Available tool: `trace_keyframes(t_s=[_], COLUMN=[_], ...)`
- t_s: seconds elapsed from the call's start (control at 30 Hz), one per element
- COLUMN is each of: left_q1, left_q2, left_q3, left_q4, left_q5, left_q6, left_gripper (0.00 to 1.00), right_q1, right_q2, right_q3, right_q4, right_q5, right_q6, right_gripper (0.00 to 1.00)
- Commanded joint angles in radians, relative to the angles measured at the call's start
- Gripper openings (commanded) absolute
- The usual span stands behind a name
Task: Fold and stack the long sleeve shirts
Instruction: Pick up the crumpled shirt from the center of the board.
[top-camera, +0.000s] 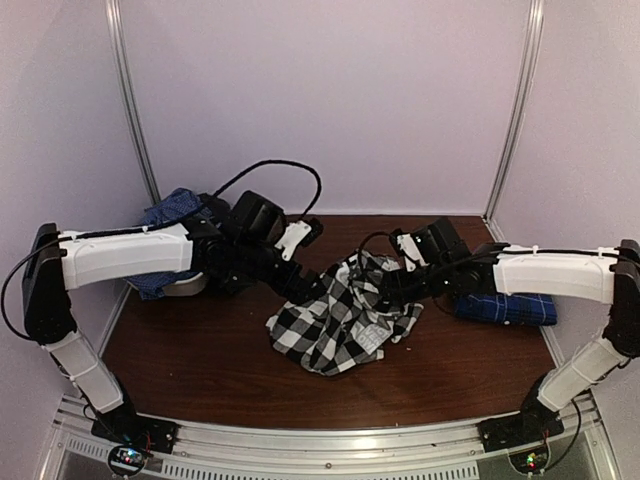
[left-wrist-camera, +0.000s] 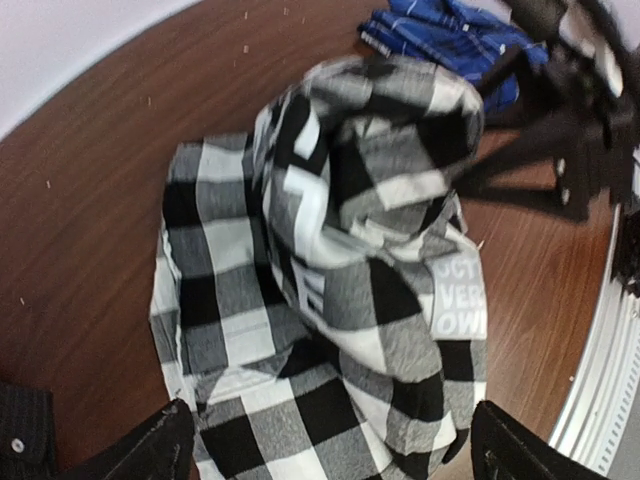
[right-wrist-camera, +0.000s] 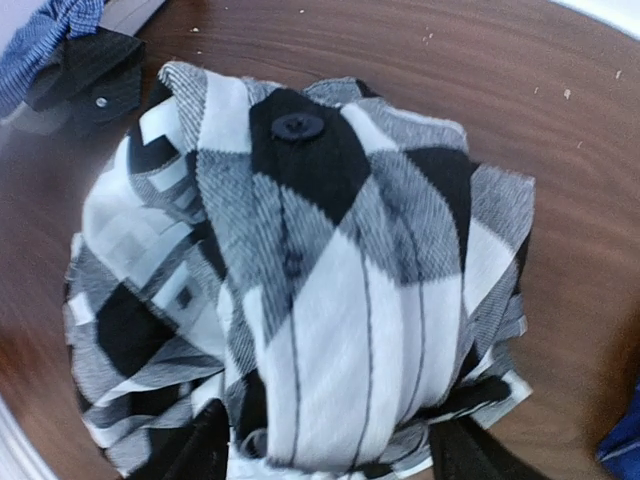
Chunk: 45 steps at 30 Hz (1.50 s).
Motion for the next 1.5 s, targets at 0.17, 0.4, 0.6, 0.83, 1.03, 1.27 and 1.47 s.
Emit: trace_keyframes(t_s=[0.17,0.4,0.6,0.83,1.03,1.27,1.47], left_q1=[-0.08,-0.151,-0.163,-0.221,-0.237,-0.257,-0.259], left_q2=[-0.036,-0.005,0.055,0.165,0.285,0.386,0.426], left_q3=[-0.245,-0.278,-0.247,-0.165,-0.046,0.055,0.135], left_q4=[0.179,0.175,0.164,0.232,0.23,0.225,0.203], left_q5=[-0.001,-0.064,-0.162,-0.213,-0.276,-0.276,-0.253], left_q6=[-0.006,0.071,0.133,0.242,0.323,0.396,0.375], left_gripper=[0.98,0.98,0.98,0.98,0.95,0.78,0.31], right_q1=[-0.146,-0.389,-0.431,-0.43,-0.43,-0.43,-0.431], right_q2=[-0.022,-0.089,-0.077,-0.145,-0.207,-0.234,-0.251], right_q3=[0.189,0.32,0.328,0.193,0.121,0.082,0.075], right_q4=[-0.222,-0.401,-0.418,-0.344,-0.331,-0.33,-0.342], right_q5=[0.323,0.404,0.344,0.124,0.092,0.056,0.056], right_q6=[-0.071,-0.191,-0.177,-0.126,-0.11,-0.102,-0.096], right_gripper=[0.0,0.01,0.44,0.66,0.67,0.67,0.67])
